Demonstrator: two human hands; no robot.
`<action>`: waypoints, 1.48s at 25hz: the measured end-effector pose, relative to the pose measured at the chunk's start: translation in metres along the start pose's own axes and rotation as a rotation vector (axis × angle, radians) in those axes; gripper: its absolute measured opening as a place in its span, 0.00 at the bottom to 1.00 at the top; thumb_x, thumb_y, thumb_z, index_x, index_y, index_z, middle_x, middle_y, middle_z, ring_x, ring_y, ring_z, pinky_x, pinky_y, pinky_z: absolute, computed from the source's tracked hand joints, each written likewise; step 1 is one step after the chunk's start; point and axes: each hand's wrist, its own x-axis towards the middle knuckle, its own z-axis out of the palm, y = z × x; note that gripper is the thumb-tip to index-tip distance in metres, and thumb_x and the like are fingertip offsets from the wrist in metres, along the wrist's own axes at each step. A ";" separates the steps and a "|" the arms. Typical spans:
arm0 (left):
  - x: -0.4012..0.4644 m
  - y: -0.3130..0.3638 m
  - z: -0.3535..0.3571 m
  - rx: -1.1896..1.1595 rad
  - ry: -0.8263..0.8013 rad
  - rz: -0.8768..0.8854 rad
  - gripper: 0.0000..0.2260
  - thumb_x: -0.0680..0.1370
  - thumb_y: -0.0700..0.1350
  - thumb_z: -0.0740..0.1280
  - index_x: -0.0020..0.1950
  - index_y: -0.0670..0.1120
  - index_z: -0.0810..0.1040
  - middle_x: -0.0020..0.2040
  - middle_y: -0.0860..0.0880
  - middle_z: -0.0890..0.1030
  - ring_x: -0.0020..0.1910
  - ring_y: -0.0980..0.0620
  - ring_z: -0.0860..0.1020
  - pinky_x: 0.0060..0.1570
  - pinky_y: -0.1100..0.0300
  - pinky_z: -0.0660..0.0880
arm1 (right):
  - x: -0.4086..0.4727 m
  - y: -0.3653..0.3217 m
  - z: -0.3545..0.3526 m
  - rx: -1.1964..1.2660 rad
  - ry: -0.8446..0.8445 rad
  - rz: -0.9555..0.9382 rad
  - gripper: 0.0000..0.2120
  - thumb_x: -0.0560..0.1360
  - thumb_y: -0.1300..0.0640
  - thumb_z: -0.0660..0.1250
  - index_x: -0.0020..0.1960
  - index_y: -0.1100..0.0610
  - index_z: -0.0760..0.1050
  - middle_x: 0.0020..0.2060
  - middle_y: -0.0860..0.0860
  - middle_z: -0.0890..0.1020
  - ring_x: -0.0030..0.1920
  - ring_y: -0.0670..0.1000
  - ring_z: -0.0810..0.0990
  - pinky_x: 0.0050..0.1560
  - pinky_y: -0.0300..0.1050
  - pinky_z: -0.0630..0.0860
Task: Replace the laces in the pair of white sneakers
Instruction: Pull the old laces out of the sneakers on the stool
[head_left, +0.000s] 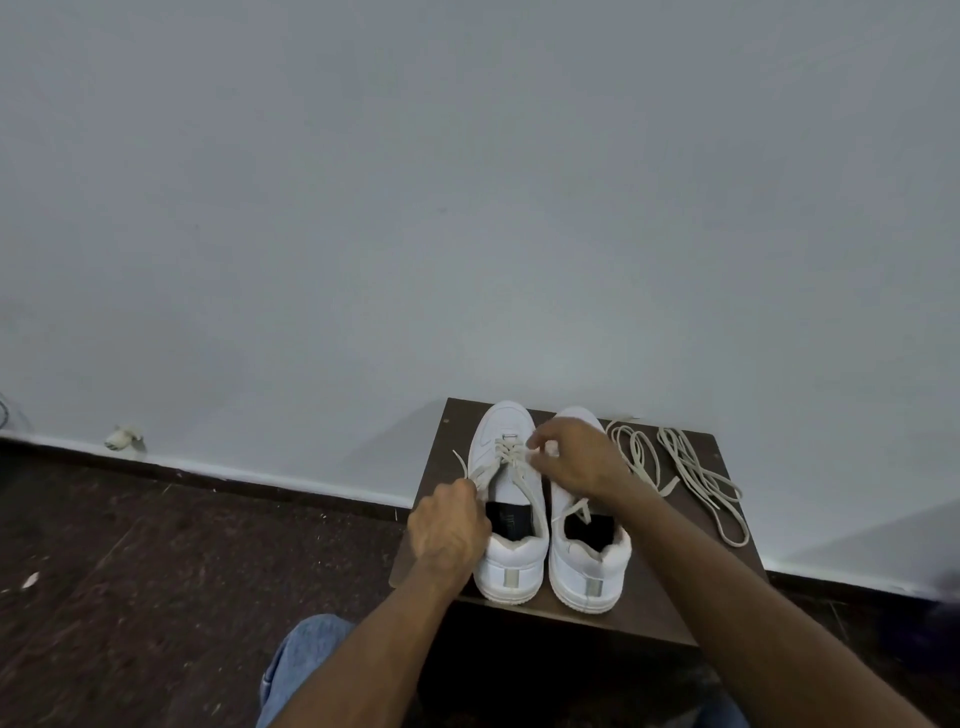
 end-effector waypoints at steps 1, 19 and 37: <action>0.000 0.000 0.000 0.004 -0.004 0.004 0.10 0.79 0.50 0.61 0.55 0.48 0.79 0.52 0.46 0.82 0.52 0.44 0.80 0.48 0.52 0.75 | -0.011 -0.004 0.003 -0.055 -0.041 -0.111 0.14 0.74 0.50 0.67 0.56 0.54 0.80 0.57 0.49 0.81 0.59 0.51 0.77 0.59 0.47 0.72; 0.029 0.019 -0.026 0.110 0.015 0.190 0.17 0.78 0.48 0.61 0.67 0.54 0.72 0.59 0.48 0.78 0.55 0.44 0.79 0.49 0.53 0.73 | -0.063 -0.050 0.076 -0.263 -0.248 -0.158 0.21 0.75 0.40 0.63 0.59 0.55 0.74 0.54 0.56 0.81 0.53 0.60 0.79 0.49 0.51 0.73; 0.087 0.007 -0.050 0.086 -0.421 0.298 0.03 0.71 0.47 0.70 0.42 0.50 0.83 0.42 0.53 0.83 0.41 0.52 0.80 0.41 0.56 0.79 | -0.056 -0.058 0.078 -0.317 -0.334 -0.078 0.26 0.73 0.40 0.67 0.65 0.55 0.73 0.60 0.55 0.78 0.58 0.60 0.77 0.55 0.52 0.73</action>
